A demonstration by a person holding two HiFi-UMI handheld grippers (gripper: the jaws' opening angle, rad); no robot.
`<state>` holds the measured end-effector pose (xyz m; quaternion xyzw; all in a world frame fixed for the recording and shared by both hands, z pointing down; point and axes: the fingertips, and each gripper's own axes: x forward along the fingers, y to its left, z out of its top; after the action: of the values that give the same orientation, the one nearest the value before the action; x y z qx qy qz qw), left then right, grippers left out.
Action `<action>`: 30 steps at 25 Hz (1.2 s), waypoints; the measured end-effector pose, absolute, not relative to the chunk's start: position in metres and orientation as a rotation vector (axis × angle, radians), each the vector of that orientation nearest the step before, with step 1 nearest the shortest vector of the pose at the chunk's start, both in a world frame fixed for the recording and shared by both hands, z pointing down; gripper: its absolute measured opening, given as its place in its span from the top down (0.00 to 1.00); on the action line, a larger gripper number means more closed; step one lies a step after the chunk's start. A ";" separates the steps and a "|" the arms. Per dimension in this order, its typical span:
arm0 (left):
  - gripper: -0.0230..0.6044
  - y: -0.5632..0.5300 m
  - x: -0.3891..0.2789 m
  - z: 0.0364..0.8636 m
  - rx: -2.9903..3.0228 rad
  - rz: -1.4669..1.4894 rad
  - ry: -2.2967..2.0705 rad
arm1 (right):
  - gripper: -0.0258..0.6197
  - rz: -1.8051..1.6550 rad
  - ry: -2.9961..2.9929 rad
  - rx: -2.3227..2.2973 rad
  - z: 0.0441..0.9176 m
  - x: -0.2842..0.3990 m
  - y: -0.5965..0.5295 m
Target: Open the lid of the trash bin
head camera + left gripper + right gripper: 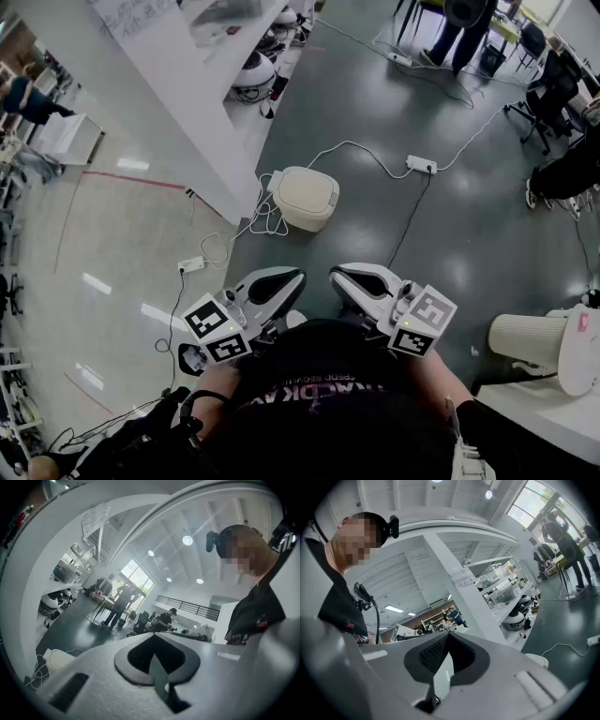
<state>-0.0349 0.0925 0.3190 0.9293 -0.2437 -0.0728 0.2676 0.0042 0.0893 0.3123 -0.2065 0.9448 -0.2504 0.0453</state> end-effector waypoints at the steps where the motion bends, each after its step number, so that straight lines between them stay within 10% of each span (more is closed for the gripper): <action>1: 0.96 0.093 -0.035 0.319 2.507 -0.198 -0.658 | 0.95 -0.763 2.887 -0.629 0.312 0.004 0.090; 30: 0.96 0.099 -0.035 0.324 2.588 -0.130 -0.693 | 0.95 -0.760 2.814 -0.736 0.308 0.021 0.083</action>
<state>-0.0349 0.0989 0.3240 0.9396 -0.2514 -0.0474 0.2274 0.0210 0.0833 0.3079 -0.2443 0.9339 -0.2522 0.0677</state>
